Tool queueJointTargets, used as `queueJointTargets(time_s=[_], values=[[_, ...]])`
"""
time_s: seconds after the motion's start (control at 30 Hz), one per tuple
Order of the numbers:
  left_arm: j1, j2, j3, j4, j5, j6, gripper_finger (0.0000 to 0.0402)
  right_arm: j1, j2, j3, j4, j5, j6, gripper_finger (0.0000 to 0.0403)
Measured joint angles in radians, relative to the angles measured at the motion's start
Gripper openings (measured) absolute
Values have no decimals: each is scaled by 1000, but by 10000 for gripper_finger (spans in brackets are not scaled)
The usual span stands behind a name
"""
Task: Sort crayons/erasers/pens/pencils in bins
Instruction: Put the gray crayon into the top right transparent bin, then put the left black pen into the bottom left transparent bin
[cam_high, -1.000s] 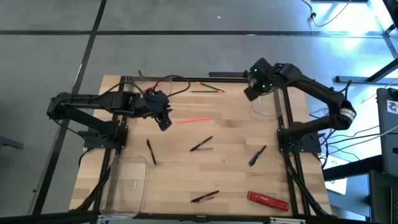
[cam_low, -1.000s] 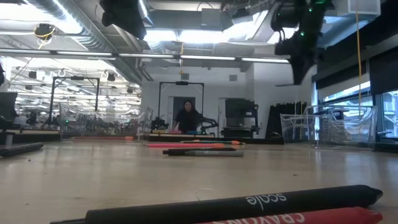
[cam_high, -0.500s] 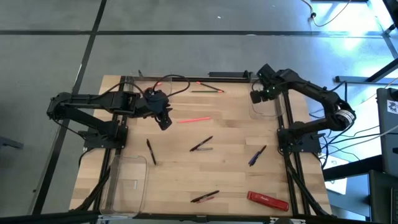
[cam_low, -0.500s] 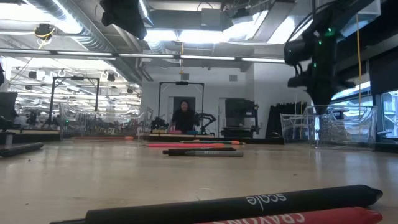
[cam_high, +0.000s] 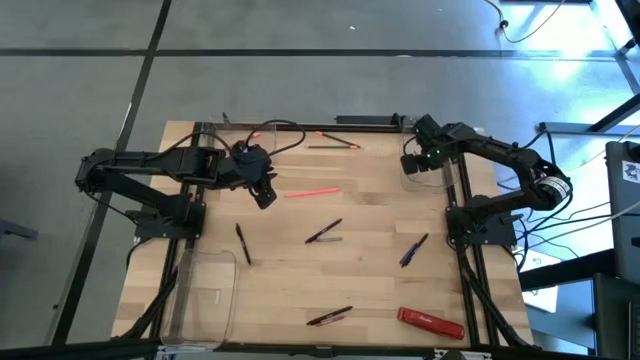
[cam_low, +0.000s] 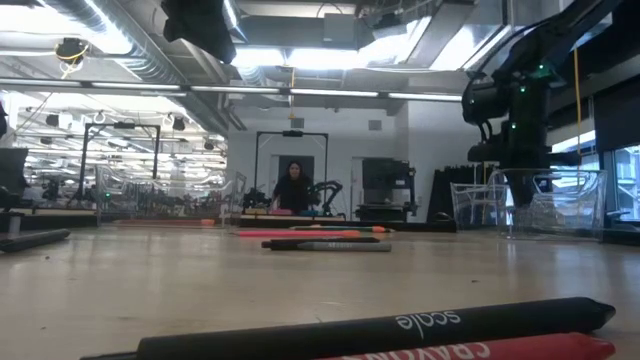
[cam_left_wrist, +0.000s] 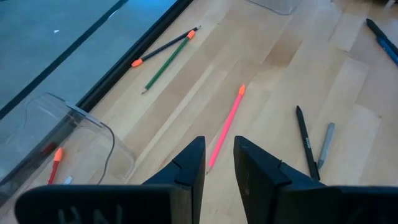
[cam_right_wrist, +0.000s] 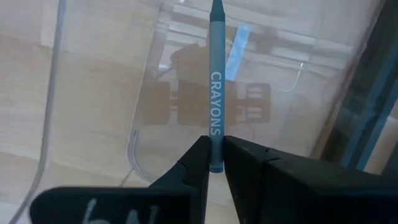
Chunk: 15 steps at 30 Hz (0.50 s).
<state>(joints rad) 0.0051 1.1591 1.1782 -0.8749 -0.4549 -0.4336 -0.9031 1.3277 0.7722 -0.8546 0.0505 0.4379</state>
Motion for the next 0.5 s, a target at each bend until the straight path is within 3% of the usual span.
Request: queueJointTargets(time_s=[0.3, 0.5], values=[[0, 0, 0, 0, 0, 0, 77, 0, 0, -1, 64, 0, 25, 55], [0, 0, 0, 0, 0, 0, 77, 0, 0, -1, 81, 1, 24, 103]])
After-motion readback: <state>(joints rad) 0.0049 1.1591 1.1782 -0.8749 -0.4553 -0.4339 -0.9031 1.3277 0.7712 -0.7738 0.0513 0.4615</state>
